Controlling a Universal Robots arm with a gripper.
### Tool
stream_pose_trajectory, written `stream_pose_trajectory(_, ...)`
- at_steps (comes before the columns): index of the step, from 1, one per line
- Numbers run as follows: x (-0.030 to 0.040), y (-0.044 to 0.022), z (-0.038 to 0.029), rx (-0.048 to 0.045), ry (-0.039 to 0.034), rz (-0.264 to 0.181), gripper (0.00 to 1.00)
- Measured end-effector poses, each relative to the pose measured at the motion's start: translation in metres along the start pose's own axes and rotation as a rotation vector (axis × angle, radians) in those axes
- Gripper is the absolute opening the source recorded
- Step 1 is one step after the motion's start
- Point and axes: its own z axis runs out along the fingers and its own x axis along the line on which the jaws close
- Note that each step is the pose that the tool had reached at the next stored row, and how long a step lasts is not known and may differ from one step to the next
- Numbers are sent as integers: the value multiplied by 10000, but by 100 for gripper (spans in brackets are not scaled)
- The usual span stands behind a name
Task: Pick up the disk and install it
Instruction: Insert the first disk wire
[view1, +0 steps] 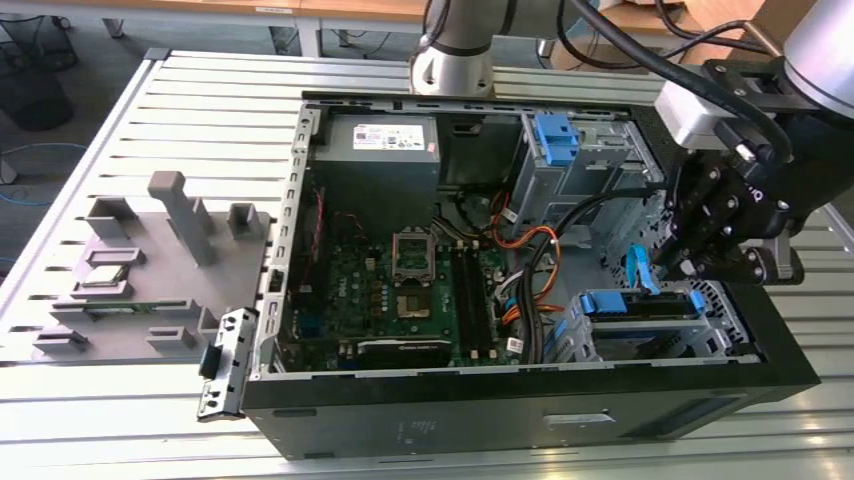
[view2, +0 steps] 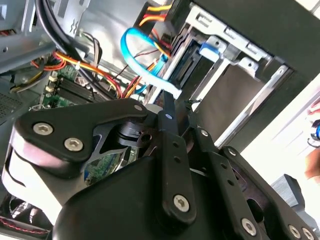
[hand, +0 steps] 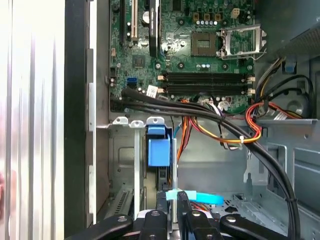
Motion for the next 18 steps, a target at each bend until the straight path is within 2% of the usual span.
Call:
stream_pose_trajectory(4, -1, -71, 1, -6, -1, -1, 23)
stream_pose_trajectory(6, -1, -75, 1, -6, -8, 1, 23)
stream_pose_trajectory(10, -2, -77, 2, -6, -69, -1, 23)
stream_pose_trajectory(18, -1, -102, 1, -6, -70, 0, 23)
